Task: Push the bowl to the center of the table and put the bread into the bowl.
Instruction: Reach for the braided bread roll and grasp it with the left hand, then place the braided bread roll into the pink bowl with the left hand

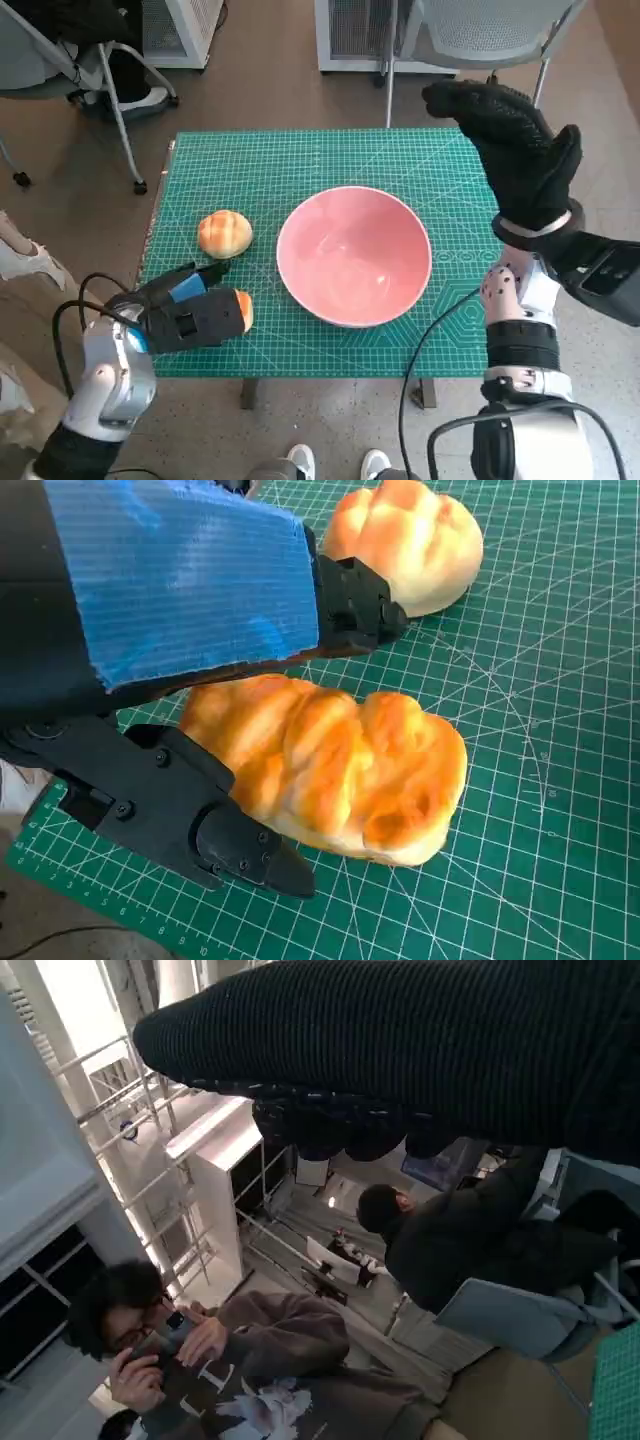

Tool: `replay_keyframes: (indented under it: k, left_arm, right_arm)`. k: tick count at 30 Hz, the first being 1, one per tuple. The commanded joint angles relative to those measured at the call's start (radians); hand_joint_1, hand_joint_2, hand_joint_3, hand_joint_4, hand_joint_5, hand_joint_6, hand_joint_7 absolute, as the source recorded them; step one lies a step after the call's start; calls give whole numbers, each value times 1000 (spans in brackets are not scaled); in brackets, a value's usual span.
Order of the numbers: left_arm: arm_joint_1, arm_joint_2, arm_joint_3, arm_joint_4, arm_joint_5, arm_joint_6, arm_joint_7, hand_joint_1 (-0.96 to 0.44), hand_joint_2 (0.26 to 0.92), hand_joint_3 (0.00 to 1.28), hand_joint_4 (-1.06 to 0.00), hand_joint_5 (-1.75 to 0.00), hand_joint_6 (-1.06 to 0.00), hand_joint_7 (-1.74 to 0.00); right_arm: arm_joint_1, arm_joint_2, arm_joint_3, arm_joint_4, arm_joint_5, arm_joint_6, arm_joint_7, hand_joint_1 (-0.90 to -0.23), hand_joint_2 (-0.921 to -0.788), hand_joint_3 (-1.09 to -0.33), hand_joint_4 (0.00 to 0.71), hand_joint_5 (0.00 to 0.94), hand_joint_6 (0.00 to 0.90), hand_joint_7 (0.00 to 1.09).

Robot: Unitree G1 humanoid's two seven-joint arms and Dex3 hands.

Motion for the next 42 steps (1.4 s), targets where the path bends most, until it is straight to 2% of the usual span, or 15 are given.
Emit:
replay_keyframes:
  k: [1,2,3,4,5,6,8,10,11,12,14,22,32,37,42]
  left_arm:
    - [-40,-16,-29,88,3,0,18,-165,734,12,-105,-28,-292,-37]
    - [-45,-19,-34,106,9,-2,34,-159,736,12,-111,-28,-298,-38]
    - [-48,-21,-38,119,13,-3,46,-94,758,17,-207,-639,-392,-55]
    - [-49,-23,-41,132,20,-5,64,-50,770,18,-259,-1038,-453,-65]
    - [-50,-24,-43,140,23,-6,77,-6,785,21,-369,-1293,-537,-92]
    - [-51,-25,-45,145,24,-6,83,23,794,23,-442,-1456,-591,-109]
    - [-48,-26,-48,149,32,-4,108,47,803,24,-505,-1598,-639,-123]
    - [-44,-26,-51,152,43,-1,135,25,838,104,-556,-1426,-626,-656]
    - [-44,-27,-53,153,44,0,142,17,852,134,-574,-1361,-619,-859]
    - [-37,-24,-53,145,49,-4,152,14,857,145,-581,-1338,-617,-932]
    - [-23,-17,-55,124,59,-11,166,7,880,140,-609,-1363,-642,-965]
    - [-15,-2,-52,85,54,-14,145,3,892,151,-567,-1462,-716,-903]
    - [1,17,-35,36,38,-27,122,3,895,149,-588,-1444,-692,-930]
    - [46,43,26,-131,15,-24,96,2,904,134,-604,-1400,-657,-995]
    - [64,49,57,-216,11,-13,80,2,907,121,-619,-1374,-655,-1007]
  right_arm:
    - [32,-1,2,-8,0,7,3,-615,-921,-754,162,0,215,92]
    - [34,-1,3,-11,-1,6,2,-615,-921,-754,163,0,214,93]
    - [35,-1,3,-14,-1,5,2,-615,-921,-754,163,1,214,94]
    - [36,-2,4,-16,-2,4,2,-615,-921,-753,163,1,214,96]
    - [37,-2,4,-18,-3,3,2,-615,-921,-753,164,1,213,97]
    - [38,-2,4,-19,-3,3,2,-615,-921,-752,164,1,213,99]
    - [39,-3,5,-21,-3,3,2,-615,-921,-752,164,1,212,101]
    - [40,-4,5,-22,-3,2,3,-617,-921,-751,165,1,211,104]
    - [40,-4,5,-23,-3,2,2,-618,-921,-751,165,1,210,106]
    - [40,-5,5,-21,-3,2,3,-618,-921,-751,165,1,210,107]
    - [39,-5,4,-19,-2,1,4,-620,-921,-750,165,1,208,111]
    - [36,-5,4,-14,2,3,10,-622,-921,-749,165,1,203,122]
    - [32,-5,3,-8,4,2,13,-625,-921,-747,166,1,195,139]
    - [30,-3,2,-4,4,-1,12,-618,-921,-747,167,2,190,148]
    - [28,-1,2,-3,0,-4,8,-615,-921,-749,168,2,186,157]
